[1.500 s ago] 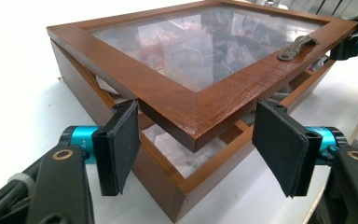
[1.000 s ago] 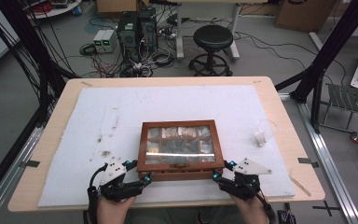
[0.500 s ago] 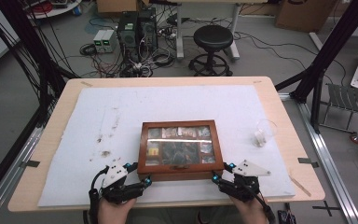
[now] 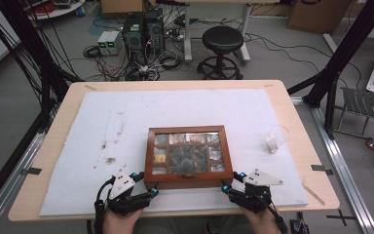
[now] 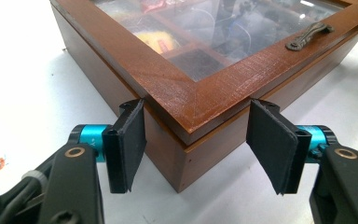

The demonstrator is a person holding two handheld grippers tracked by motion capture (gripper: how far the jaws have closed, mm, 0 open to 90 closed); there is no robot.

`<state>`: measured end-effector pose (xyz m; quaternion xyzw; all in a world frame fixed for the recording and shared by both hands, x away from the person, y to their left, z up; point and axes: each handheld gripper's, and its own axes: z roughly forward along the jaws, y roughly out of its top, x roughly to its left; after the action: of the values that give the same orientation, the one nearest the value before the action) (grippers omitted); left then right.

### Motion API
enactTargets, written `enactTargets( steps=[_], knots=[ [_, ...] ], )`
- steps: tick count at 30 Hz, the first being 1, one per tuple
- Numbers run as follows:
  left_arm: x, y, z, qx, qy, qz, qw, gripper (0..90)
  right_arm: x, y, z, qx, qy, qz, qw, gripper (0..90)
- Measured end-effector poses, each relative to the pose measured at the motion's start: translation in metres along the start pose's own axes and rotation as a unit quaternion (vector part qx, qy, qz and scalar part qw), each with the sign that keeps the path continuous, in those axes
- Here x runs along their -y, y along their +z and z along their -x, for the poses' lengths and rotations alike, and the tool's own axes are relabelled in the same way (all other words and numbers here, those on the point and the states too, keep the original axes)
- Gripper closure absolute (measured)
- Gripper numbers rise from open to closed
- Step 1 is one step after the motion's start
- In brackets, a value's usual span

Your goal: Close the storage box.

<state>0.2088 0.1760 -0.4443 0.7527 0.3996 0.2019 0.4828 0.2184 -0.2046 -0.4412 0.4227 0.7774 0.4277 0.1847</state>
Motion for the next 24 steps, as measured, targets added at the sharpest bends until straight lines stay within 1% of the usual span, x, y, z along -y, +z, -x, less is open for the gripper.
enactTargets(
  steps=[4,6,9,11,12,13,14,15,16,17,18,19,20,21,23,24],
  knots=[
    [0.001,0.000,0.000,0.002,-0.001,0.000,1.0000,37.2,0.002,0.000,0.001,-0.003,0.003,-0.001,1.0000,49.5],
    [0.001,-0.001,0.000,0.003,0.003,0.003,1.0000,36.4,0.003,0.000,0.001,-0.005,0.006,-0.002,1.0000,49.2],
    [-0.002,-0.004,-0.001,0.006,0.008,0.007,0.9999,34.5,0.004,0.002,0.003,-0.007,0.012,-0.008,0.9999,43.5],
    [-0.003,-0.005,-0.001,0.006,0.007,0.010,0.9999,33.4,0.004,0.002,0.003,-0.007,0.010,-0.011,0.9999,43.1],
    [-0.004,-0.007,-0.002,0.005,0.007,0.012,0.9999,33.4,0.004,0.001,0.003,-0.008,0.011,-0.011,0.9998,42.0],
    [-0.009,-0.011,-0.004,0.004,0.006,0.017,0.9998,31.9,0.004,-0.002,0.005,-0.010,0.007,-0.013,0.9998,39.4],
    [-0.009,-0.011,-0.004,0.004,0.006,0.017,0.9998,31.6,0.004,-0.002,0.005,-0.010,0.007,-0.013,0.9998,39.4],
    [-0.012,-0.013,-0.006,0.001,0.009,0.019,0.9998,30.8,0.003,-0.007,0.009,-0.013,0.009,-0.008,0.9999,35.9],
    [-0.015,-0.015,-0.007,0.000,0.008,0.025,0.9997,30.8,0.003,-0.007,0.009,-0.013,0.009,-0.008,0.9999,35.9],
    [-0.024,-0.019,-0.011,-0.006,0.008,0.037,0.9993,29.8,0.001,-0.015,0.014,-0.014,0.014,0.006,0.9998,29.9],
    [-0.024,-0.019,-0.011,-0.006,0.008,0.037,0.9993,28.6,-0.001,-0.019,0.017,-0.015,0.018,0.013,0.9997,28.6],
    [-0.034,-0.021,-0.014,-0.008,0.007,0.045,0.9989,26.9,-0.004,-0.023,0.020,-0.017,0.022,0.021,0.9994,27.0],
    [-0.034,-0.021,-0.014,-0.008,0.007,0.045,0.9989,25.5,-0.006,-0.027,0.024,-0.019,0.021,0.032,0.9991,25.6],
    [-0.045,-0.021,-0.017,-0.009,0.011,0.047,0.9988,24.9,-0.010,-0.031,0.027,-0.018,0.022,0.042,0.9987,24.8],
    [-0.058,-0.022,-0.020,-0.012,0.020,0.051,0.9985,23.5,-0.018,-0.036,0.034,-0.018,0.019,0.059,0.9979,20.4],
    [-0.058,-0.022,-0.020,-0.012,0.020,0.051,0.9985,22.3,-0.018,-0.036,0.034,-0.018,0.019,0.059,0.9979,20.4]
  ],
)
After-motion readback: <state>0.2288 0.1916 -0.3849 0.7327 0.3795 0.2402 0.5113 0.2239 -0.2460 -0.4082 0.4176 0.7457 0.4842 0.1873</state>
